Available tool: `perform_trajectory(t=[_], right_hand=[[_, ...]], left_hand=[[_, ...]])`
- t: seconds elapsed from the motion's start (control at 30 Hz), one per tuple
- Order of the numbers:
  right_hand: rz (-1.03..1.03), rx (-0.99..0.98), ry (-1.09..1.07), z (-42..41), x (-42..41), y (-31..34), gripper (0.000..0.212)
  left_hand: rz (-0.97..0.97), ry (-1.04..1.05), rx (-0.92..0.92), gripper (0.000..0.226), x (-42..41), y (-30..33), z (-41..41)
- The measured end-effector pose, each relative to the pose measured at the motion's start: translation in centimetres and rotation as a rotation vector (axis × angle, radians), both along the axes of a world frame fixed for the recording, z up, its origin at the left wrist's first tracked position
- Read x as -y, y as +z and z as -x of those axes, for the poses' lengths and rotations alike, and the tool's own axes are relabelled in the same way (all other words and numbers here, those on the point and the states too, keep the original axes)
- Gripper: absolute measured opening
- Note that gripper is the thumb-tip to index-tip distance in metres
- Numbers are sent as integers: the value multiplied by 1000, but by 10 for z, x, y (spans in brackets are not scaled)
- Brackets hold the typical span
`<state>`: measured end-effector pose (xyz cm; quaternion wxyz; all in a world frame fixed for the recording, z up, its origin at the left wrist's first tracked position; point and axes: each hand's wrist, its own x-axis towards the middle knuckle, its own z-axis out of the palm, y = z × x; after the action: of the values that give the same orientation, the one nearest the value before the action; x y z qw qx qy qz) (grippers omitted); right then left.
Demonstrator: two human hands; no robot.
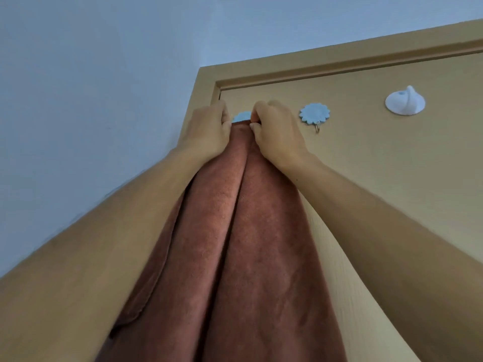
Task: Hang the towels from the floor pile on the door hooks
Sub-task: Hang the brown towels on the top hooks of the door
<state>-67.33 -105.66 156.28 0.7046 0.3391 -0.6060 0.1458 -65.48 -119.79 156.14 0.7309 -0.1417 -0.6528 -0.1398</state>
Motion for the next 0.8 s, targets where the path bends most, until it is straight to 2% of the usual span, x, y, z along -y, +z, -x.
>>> perform_trajectory(t=[0.17, 0.3, 0.47, 0.6, 0.7, 0.8], right_hand=[[10, 12, -53, 1, 4, -4, 17], [3, 38, -55, 4, 5, -18, 18], [21, 90, 3, -1, 1, -51, 32], [-45, 102, 44, -8, -4, -86, 34], [-160, 219, -67, -18, -12, -113, 40], [-235, 374, -91, -35, -21, -144, 52]], left_hand=[[9, 26, 21, 11, 0, -10, 6], [-39, -40, 177, 32, -2, -28, 4], [-69, -87, 246, 17, -6, -58, -11], [-149, -208, 236, 30, -20, -85, -26], [-141, -301, 313, 28, -31, -110, -34], [-143, -308, 410, 44, -33, -139, -37]])
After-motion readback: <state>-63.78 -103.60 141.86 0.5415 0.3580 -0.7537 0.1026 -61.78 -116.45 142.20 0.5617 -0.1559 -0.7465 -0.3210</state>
